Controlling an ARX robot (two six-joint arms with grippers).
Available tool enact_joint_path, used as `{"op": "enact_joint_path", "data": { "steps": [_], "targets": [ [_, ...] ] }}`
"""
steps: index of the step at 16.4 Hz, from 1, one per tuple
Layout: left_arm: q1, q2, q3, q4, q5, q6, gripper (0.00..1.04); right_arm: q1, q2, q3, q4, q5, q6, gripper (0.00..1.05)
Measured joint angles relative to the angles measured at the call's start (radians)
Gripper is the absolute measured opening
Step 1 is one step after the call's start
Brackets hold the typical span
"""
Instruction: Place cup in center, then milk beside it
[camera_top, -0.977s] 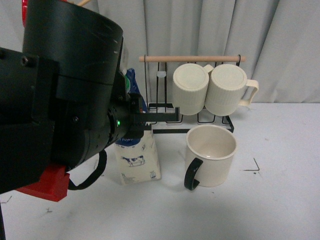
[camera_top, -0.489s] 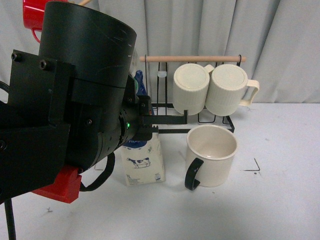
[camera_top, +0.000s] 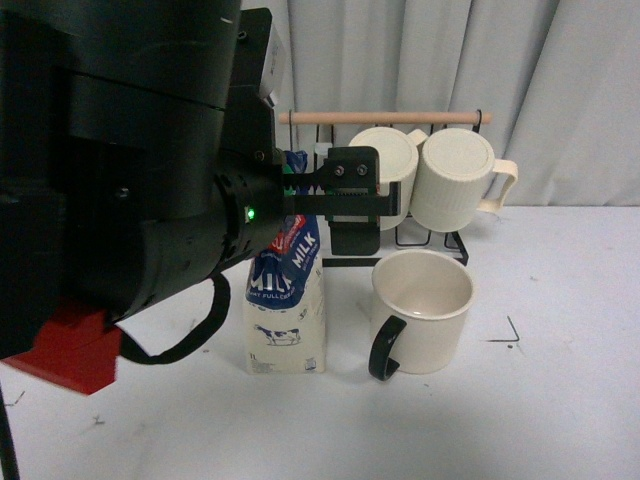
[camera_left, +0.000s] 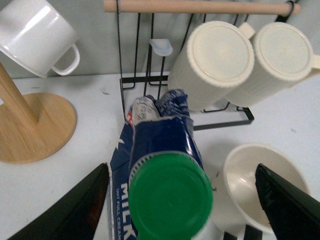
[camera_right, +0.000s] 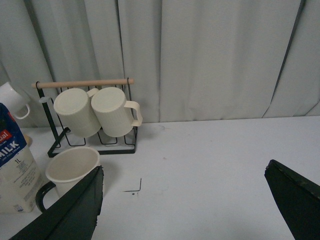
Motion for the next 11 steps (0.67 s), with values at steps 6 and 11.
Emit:
{"op": "enact_joint_path", "data": {
  "steps": [6, 11],
  "targets": [
    [0.137, -0.388, -0.380, 0.246, 0.132, 0.129, 0.94, 0.000, 0.000, 0.000, -0.001, 0.000, 0.000, 0.98],
    [0.290, -0.610, -0.626, 0.420, 0.021, 0.210, 0.33, 0.000, 0.000, 0.000, 0.000, 0.000, 0.000, 0.98]
  ]
}}
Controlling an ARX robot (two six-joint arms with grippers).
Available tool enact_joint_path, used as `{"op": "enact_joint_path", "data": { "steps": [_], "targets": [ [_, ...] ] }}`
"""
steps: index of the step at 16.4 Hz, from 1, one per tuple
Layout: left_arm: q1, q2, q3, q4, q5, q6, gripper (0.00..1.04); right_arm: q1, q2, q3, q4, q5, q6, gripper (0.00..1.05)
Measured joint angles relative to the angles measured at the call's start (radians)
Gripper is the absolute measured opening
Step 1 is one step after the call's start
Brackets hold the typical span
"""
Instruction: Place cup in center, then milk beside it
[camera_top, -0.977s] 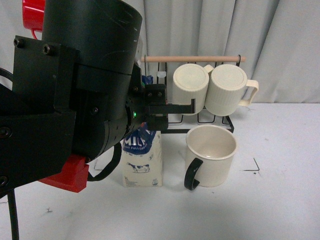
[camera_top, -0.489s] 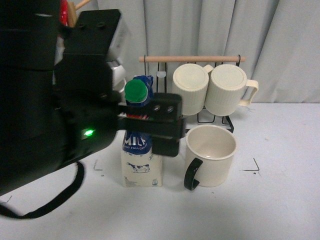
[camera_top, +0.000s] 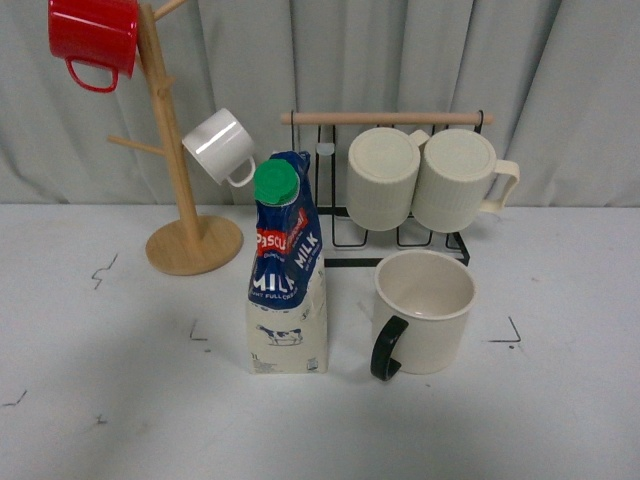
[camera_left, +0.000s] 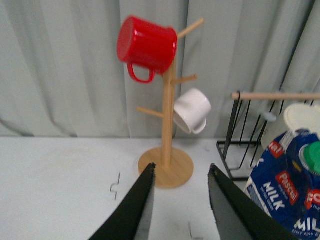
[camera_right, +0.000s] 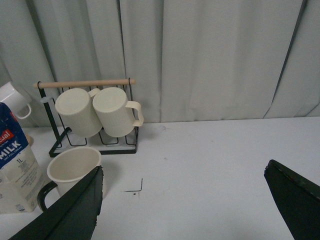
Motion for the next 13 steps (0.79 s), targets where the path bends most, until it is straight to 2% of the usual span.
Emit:
{"op": "enact_joint_path", "data": {
  "steps": [1, 2, 3, 8, 9, 10, 13],
  "targets": [
    [0.031, -0.015, -0.040, 0.009, 0.029, 0.000, 0.20, 0.000, 0.000, 0.000, 0.000, 0.000, 0.000, 0.98],
    [0.057, -0.058, -0.084, -0.048, 0.061, 0.000, 0.06, 0.000, 0.000, 0.000, 0.000, 0.000, 0.000, 0.98],
    [0.079, -0.129, -0.099, -0.089, 0.084, 0.002, 0.02, 0.000, 0.000, 0.000, 0.000, 0.000, 0.000, 0.98],
    [0.155, -0.391, -0.137, -0.292, 0.160, 0.002, 0.02, 0.000, 0.000, 0.000, 0.000, 0.000, 0.000, 0.98],
    [0.214, -0.460, -0.139, -0.351, 0.232, 0.003, 0.02, 0.000, 0.000, 0.000, 0.000, 0.000, 0.000, 0.98],
    [0.261, -0.510, -0.140, -0.393, 0.245, 0.002, 0.02, 0.000, 0.000, 0.000, 0.000, 0.000, 0.000, 0.98],
    [0.259, -0.577, -0.140, -0.452, 0.260, 0.003, 0.02, 0.000, 0.000, 0.000, 0.000, 0.000, 0.000, 0.98]
  ]
}}
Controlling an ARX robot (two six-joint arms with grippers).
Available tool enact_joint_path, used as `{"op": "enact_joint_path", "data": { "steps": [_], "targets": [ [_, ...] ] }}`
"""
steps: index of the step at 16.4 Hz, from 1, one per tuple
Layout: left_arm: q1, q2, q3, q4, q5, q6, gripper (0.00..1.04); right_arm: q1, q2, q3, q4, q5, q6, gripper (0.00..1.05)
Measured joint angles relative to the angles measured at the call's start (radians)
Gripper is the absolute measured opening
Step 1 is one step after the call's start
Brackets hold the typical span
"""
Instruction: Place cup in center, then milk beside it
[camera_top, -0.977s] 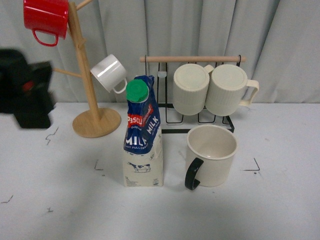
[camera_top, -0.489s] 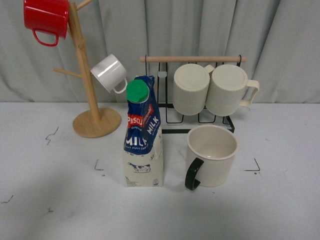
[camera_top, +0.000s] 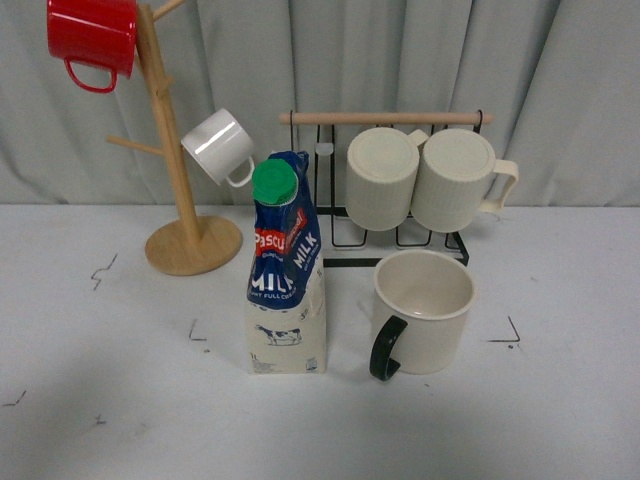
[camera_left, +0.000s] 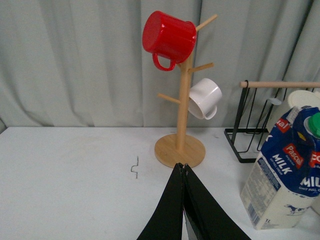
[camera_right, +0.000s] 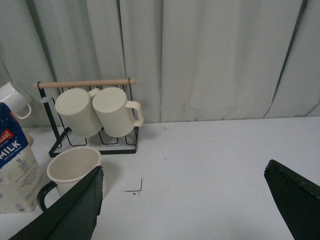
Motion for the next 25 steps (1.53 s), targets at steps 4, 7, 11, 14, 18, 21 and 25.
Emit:
{"op": "enact_joint_path", "data": {
  "steps": [4, 7, 11, 14, 18, 21, 25],
  "targets": [
    [-0.004, -0.049, 0.000, -0.049, 0.002, 0.000, 0.02, 0.000, 0.000, 0.000, 0.000, 0.000, 0.000, 0.98],
    [-0.003, -0.100, 0.000, -0.095, 0.002, 0.000, 0.02, 0.000, 0.000, 0.000, 0.000, 0.000, 0.000, 0.98],
    [-0.003, -0.227, 0.000, -0.218, 0.002, 0.000, 0.02, 0.000, 0.000, 0.000, 0.000, 0.000, 0.000, 0.98],
    [-0.003, -0.298, 0.000, -0.290, 0.002, 0.000, 0.02, 0.000, 0.000, 0.000, 0.000, 0.000, 0.000, 0.98],
    [-0.003, -0.374, 0.000, -0.365, 0.002, 0.000, 0.02, 0.000, 0.000, 0.000, 0.000, 0.000, 0.000, 0.98],
    [-0.003, -0.544, 0.003, -0.528, 0.004, 0.000, 0.02, 0.000, 0.000, 0.000, 0.000, 0.000, 0.000, 0.98],
    [-0.003, -0.544, 0.000, -0.547, 0.002, 0.000, 0.26, 0.000, 0.000, 0.000, 0.000, 0.000, 0.000, 0.98]
  ]
}}
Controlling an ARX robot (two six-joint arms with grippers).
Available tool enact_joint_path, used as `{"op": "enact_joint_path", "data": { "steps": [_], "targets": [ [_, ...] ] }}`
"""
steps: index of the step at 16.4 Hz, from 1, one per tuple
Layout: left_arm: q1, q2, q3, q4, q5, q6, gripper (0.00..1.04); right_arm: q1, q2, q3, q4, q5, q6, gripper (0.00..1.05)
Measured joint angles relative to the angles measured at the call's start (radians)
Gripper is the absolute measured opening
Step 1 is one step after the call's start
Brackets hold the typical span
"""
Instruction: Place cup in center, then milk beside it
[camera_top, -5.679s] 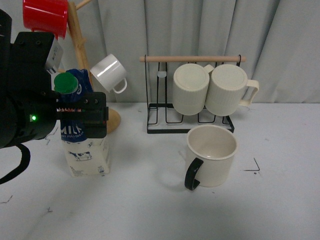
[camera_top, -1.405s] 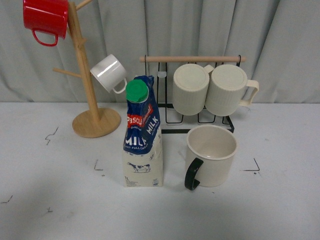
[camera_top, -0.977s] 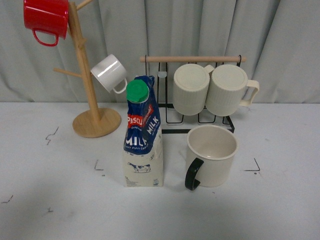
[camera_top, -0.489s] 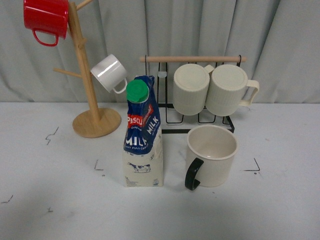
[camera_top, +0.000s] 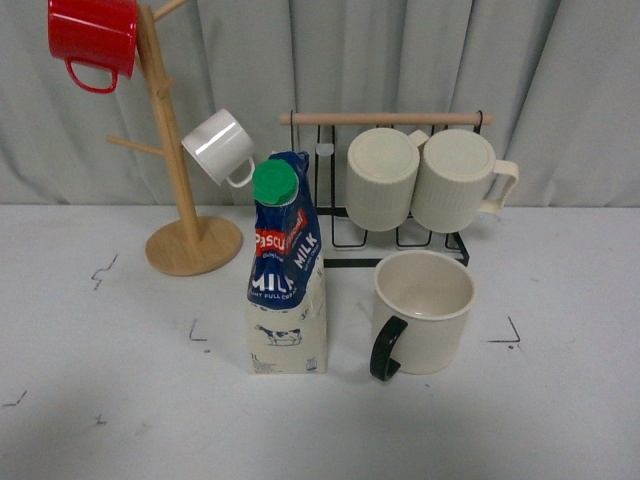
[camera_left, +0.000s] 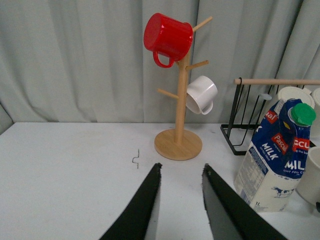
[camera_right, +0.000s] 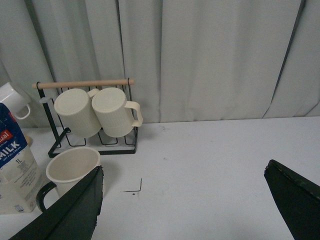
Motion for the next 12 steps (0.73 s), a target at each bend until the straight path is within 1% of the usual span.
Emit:
{"op": "enact_joint_path", "data": {
  "steps": [1, 6, 7, 12],
  "targets": [
    [0.000, 0.000, 0.000, 0.000, 0.000, 0.000, 0.37, 0.000, 0.000, 0.000, 0.000, 0.000, 0.000, 0.98],
    [0.000, 0.000, 0.000, 0.000, 0.000, 0.001, 1.00, 0.000, 0.000, 0.000, 0.000, 0.000, 0.000, 0.98],
    [0.000, 0.000, 0.000, 0.000, 0.000, 0.001, 0.97, 0.000, 0.000, 0.000, 0.000, 0.000, 0.000, 0.98],
    [0.000, 0.000, 0.000, 0.000, 0.000, 0.001, 0.98, 0.000, 0.000, 0.000, 0.000, 0.000, 0.000, 0.98]
  ]
}}
